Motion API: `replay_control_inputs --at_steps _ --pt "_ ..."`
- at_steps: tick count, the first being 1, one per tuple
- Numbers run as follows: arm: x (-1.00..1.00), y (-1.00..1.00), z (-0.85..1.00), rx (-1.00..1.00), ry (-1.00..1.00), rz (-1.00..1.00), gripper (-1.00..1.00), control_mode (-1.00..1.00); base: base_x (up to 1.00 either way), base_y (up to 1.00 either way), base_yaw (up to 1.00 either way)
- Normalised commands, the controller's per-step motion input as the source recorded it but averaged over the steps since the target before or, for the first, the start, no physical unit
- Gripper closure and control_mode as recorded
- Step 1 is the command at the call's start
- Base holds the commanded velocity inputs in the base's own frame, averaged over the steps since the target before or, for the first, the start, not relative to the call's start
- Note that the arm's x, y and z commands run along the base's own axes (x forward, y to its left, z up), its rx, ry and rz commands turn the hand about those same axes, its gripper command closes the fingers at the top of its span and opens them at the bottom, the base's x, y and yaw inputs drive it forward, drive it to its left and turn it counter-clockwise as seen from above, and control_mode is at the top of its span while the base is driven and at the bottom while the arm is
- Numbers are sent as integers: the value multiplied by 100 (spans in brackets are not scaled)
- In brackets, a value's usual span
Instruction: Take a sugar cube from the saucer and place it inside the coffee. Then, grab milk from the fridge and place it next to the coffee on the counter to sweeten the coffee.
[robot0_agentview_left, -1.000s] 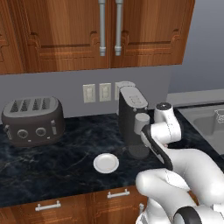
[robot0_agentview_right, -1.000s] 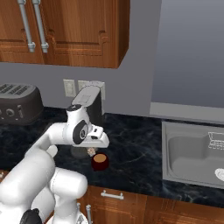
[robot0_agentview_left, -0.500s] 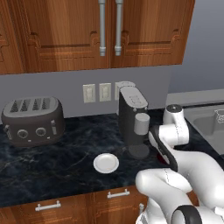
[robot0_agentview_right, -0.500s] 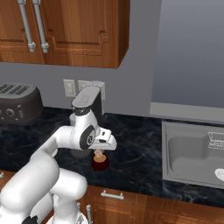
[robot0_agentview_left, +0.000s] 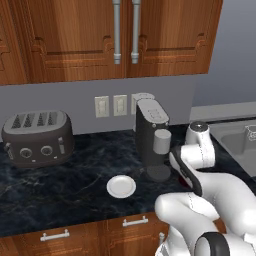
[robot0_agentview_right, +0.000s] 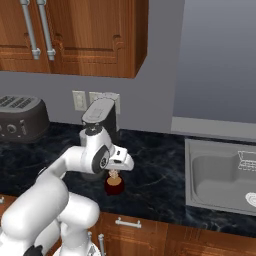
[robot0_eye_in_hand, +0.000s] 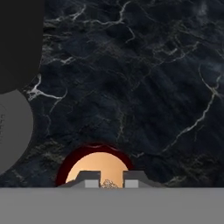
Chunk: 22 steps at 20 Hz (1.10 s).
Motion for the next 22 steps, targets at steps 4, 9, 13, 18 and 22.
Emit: replay_control_inputs --at_steps 4,9,13,18,22 --pt "21 0 -3 0 -4 0 100 -100 0 0 0" --pt "20 0 -8 0 -5 0 -100 -100 0 0 0" --pt "11 0 0 0 -2 0 -100 -100 0 0 0" --pt "-2 0 3 0 0 0 -100 -100 0 0 0" --pt "-27 0 56 0 -4 -1 -100 -100 0 0 0"
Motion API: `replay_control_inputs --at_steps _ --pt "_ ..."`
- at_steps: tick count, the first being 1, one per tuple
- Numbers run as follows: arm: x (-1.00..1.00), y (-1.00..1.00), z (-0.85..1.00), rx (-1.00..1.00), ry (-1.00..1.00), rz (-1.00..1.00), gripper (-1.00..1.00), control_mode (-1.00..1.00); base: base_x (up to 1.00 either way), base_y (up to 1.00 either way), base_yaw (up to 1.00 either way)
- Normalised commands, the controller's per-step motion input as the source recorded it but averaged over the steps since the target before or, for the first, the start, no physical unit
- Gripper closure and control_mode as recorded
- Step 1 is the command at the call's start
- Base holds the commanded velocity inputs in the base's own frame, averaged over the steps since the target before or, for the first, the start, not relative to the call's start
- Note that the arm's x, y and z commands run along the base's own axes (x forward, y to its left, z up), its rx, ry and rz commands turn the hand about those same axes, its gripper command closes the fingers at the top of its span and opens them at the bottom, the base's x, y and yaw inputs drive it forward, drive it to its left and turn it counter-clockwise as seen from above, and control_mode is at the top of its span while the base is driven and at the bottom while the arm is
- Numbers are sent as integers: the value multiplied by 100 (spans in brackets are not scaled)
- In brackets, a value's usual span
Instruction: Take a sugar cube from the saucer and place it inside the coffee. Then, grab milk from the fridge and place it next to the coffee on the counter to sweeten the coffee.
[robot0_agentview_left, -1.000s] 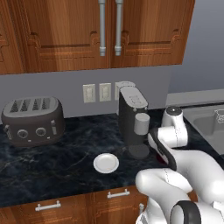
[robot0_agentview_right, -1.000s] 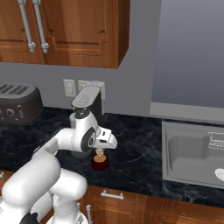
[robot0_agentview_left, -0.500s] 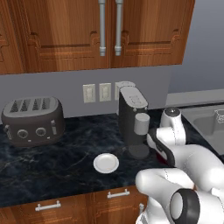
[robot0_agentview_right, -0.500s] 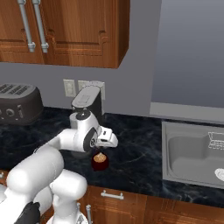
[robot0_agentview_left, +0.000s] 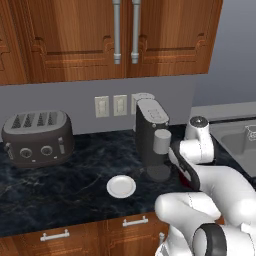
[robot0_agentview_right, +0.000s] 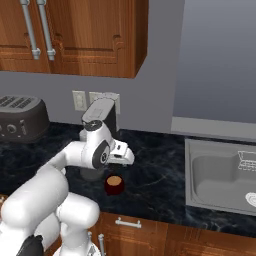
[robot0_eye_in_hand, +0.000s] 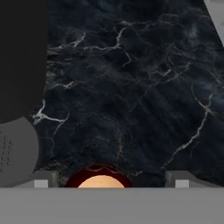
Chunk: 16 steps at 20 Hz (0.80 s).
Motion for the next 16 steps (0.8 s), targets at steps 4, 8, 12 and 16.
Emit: replay_control_inputs --at_steps 4,8,12,16 --pt "-75 0 88 0 -10 0 -100 -100 0 0 0" --pt "-91 0 91 0 -14 0 -100 -100 0 0 0" --pt "-74 0 71 0 -16 0 -100 -100 0 0 0" --pt "-45 0 49 11 -19 0 -100 -100 0 0 0"
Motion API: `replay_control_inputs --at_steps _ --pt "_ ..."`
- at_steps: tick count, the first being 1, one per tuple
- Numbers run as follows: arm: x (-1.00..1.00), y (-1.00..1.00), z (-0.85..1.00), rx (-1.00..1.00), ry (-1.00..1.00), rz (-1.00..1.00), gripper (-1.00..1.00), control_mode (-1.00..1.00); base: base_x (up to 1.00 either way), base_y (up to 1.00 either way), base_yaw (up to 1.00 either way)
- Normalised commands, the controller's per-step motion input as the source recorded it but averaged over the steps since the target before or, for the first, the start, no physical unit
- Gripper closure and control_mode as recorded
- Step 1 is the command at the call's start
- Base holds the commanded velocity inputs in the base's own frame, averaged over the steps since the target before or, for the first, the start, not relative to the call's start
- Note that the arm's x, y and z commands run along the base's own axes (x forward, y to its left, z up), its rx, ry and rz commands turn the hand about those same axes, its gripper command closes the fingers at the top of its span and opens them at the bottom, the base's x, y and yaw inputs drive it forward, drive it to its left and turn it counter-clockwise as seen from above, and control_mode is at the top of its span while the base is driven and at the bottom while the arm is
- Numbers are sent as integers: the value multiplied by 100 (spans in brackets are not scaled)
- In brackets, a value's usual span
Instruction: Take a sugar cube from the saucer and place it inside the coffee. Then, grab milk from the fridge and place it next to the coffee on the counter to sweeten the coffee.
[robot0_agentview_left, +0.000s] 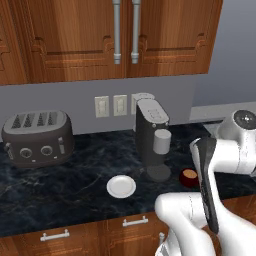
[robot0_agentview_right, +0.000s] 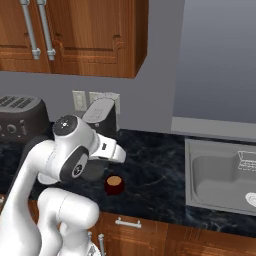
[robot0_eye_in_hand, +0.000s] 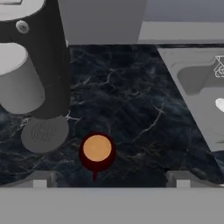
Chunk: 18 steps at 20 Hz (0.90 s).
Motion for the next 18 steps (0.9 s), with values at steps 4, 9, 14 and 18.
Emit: replay_control_inputs --at_steps 4,9,14,18 --pt "-16 0 29 5 -17 0 -100 -100 0 0 0" --pt "-1 0 0 0 0 0 -100 -100 0 0 0" --pt "-6 0 0 0 0 0 -100 100 -52 0 20" --pt "0 0 0 0 0 0 -100 100 -73 0 53"
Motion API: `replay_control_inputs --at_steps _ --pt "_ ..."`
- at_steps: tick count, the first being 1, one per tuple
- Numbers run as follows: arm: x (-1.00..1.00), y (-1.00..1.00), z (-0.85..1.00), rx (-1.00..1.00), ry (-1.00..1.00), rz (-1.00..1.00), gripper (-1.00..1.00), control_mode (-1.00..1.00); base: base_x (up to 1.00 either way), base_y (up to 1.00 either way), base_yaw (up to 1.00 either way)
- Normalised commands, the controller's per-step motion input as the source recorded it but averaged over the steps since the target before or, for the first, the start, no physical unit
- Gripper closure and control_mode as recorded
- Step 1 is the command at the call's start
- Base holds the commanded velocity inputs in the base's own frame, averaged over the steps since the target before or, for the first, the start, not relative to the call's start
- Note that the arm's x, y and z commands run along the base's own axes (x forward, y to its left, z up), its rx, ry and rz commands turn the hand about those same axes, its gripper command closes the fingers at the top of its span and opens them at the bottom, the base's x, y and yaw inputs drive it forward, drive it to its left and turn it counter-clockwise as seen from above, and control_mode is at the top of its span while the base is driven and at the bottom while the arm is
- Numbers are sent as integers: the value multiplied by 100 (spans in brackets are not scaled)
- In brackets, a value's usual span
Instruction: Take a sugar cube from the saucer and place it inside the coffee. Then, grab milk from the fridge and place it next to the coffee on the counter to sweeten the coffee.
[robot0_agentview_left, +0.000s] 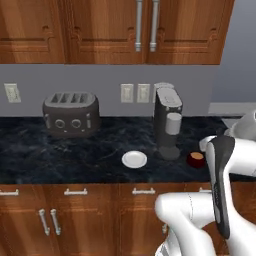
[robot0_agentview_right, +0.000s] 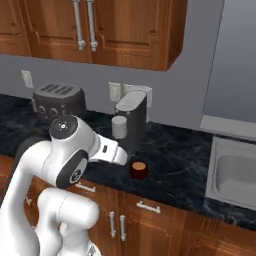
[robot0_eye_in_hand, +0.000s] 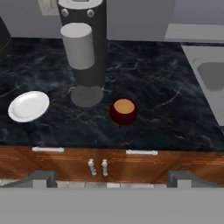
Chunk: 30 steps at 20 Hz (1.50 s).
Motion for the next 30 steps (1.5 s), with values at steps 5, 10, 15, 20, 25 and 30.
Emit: replay_control_inputs --at_steps 5,10,15,20,25,30 --pt "0 0 0 0 0 0 -100 100 -29 20 82" --pt "0 0 0 0 0 0 -100 100 0 30 95" --pt "0 0 0 0 0 0 -100 100 18 30 89" --pt "0 0 0 0 0 0 -100 100 2 25 96" --pt "0 0 0 0 0 0 -100 100 0 11 100" --pt "0 0 0 0 0 0 -100 100 0 16 99"
